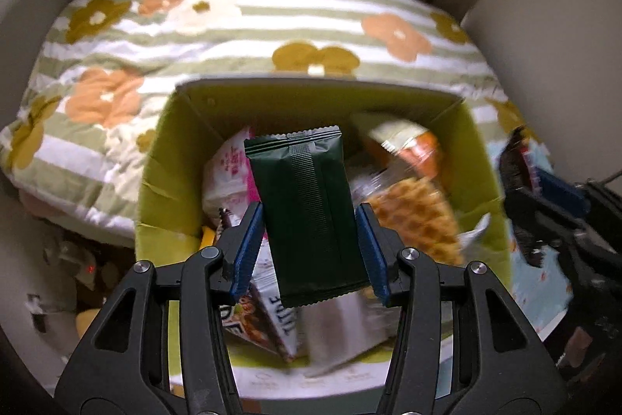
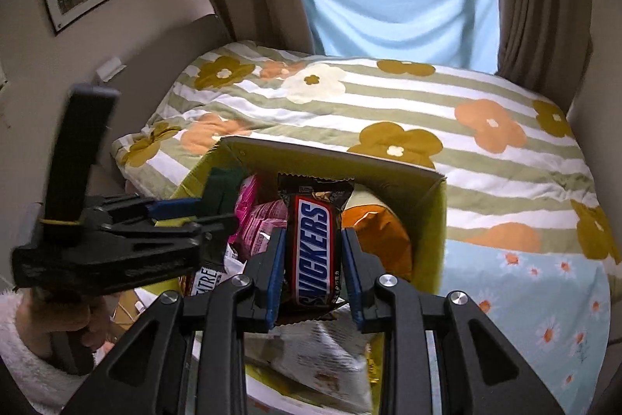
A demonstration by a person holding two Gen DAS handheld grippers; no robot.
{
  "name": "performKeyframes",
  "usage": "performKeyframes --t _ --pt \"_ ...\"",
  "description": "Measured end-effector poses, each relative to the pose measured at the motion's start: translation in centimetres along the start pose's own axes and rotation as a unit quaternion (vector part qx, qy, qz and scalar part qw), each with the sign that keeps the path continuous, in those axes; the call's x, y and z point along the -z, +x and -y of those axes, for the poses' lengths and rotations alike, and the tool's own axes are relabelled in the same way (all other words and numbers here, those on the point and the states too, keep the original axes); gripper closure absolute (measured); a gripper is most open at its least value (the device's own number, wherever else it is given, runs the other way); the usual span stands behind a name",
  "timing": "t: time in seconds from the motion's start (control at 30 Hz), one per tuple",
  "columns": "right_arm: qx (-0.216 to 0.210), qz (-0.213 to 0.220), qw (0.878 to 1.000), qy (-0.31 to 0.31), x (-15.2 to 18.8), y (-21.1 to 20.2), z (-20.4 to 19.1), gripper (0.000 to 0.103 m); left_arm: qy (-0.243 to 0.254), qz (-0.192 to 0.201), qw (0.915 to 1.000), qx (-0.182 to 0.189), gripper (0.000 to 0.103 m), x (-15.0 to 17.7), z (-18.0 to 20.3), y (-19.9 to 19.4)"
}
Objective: Organize snacks
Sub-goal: 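Carry both snacks over the yellow box and open both tools to drop them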
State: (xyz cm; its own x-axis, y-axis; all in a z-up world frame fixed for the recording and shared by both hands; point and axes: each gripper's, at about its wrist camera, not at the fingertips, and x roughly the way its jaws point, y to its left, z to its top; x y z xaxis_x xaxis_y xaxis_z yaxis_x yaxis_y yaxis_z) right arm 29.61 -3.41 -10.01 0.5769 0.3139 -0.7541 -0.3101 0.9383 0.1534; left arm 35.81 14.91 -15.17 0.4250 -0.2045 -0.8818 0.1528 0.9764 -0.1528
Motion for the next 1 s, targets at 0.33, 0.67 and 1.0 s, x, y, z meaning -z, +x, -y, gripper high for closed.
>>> performKeyframes --t 0.33,0.67,1.0 --pt "0.03 -0.023 0.999 0.032 -0.2 1.3 -0.6 0.077 0.017 -0.019 0.9997 -0.002 0.001 0.8 -2.1 1.1" --pt "0.007 -0.049 0.999 0.012 -2.3 3.4 -2.2 0.074 0.014 0.006 0.9991 -0.039 0.001 3.4 -2.7 -1.1" --pt "0.026 -0.061 0.998 0.014 -0.8 3.8 -2.8 0.001 0.013 0.015 0.9979 -0.062 0.001 6.3 -3.9 -2.5"
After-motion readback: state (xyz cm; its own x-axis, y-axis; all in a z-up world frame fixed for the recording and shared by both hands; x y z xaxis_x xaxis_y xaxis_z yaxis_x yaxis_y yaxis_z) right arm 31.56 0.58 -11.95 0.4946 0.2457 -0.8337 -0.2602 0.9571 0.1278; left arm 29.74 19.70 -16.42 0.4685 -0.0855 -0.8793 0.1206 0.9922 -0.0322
